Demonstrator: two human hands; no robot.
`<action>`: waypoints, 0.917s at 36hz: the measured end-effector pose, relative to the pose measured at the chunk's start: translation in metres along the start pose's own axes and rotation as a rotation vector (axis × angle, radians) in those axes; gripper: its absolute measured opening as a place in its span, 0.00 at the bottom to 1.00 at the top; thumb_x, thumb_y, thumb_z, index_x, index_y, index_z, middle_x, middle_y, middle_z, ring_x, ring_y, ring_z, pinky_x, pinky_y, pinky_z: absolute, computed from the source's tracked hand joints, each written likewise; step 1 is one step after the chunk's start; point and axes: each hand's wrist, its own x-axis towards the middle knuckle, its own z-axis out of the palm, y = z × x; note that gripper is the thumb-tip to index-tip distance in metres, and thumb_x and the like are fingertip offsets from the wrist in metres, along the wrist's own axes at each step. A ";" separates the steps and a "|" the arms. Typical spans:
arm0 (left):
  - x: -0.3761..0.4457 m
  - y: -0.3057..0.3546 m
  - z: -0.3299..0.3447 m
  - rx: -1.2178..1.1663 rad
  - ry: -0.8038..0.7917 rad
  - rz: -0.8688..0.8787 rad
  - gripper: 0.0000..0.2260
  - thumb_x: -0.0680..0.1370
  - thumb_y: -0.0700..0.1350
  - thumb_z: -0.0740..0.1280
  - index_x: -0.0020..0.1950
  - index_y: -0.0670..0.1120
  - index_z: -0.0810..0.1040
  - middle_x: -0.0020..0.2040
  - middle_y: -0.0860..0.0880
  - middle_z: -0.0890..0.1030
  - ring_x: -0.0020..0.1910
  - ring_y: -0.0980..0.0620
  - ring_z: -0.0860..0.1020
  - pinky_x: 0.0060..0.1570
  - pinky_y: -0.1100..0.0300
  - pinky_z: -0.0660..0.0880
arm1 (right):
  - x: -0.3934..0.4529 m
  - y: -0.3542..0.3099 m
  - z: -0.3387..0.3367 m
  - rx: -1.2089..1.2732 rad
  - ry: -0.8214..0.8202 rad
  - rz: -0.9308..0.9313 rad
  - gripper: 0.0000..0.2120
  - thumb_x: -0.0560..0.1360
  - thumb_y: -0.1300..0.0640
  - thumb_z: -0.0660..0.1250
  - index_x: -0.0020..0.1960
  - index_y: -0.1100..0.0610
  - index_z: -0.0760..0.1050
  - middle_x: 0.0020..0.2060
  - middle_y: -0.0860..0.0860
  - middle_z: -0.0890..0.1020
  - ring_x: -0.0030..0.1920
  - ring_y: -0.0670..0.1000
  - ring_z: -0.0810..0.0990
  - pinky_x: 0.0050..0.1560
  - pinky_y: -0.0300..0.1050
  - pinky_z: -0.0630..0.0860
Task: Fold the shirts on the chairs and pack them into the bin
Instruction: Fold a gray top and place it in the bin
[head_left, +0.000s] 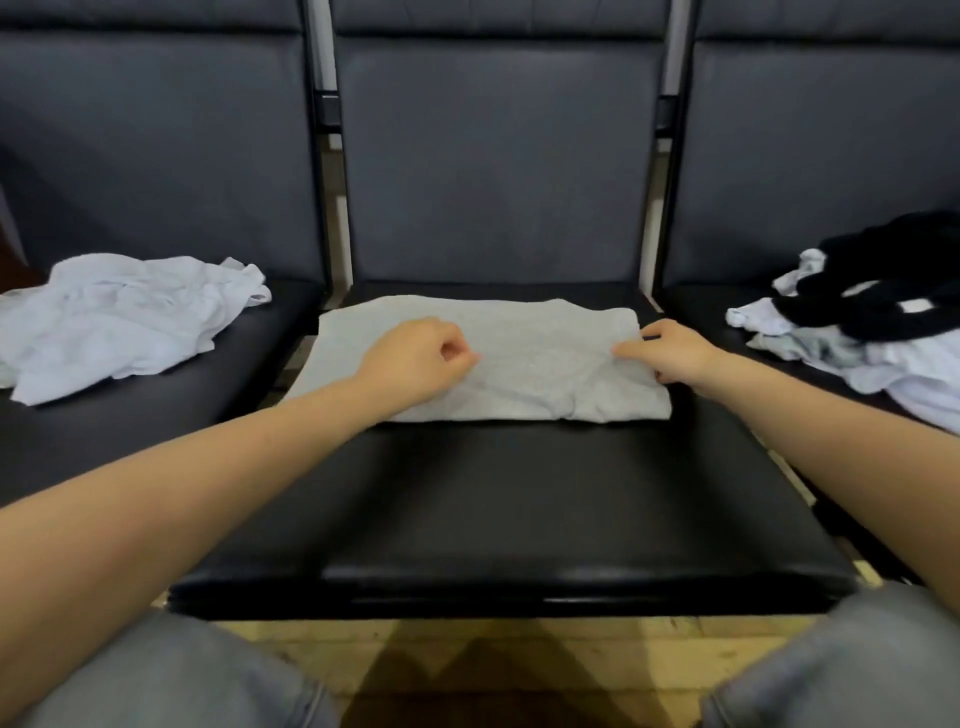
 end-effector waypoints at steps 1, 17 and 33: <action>-0.007 0.006 0.003 0.015 -0.019 0.042 0.10 0.78 0.54 0.66 0.48 0.48 0.80 0.45 0.52 0.77 0.44 0.52 0.74 0.49 0.56 0.73 | -0.008 0.002 -0.001 0.019 -0.017 0.004 0.19 0.68 0.43 0.74 0.38 0.57 0.71 0.36 0.52 0.75 0.38 0.53 0.76 0.36 0.46 0.74; -0.047 -0.005 0.008 0.204 -0.164 0.167 0.05 0.79 0.46 0.62 0.47 0.47 0.75 0.49 0.49 0.73 0.52 0.48 0.72 0.51 0.51 0.73 | -0.071 0.014 -0.026 -0.231 0.025 0.044 0.10 0.77 0.57 0.64 0.38 0.59 0.71 0.32 0.55 0.74 0.32 0.53 0.74 0.33 0.42 0.70; -0.037 -0.004 0.004 -0.132 -0.031 0.100 0.24 0.67 0.66 0.54 0.43 0.50 0.79 0.46 0.53 0.79 0.49 0.53 0.76 0.52 0.60 0.70 | -0.052 0.017 -0.022 -0.197 0.090 0.024 0.33 0.72 0.30 0.60 0.53 0.60 0.78 0.52 0.56 0.80 0.50 0.56 0.78 0.50 0.50 0.71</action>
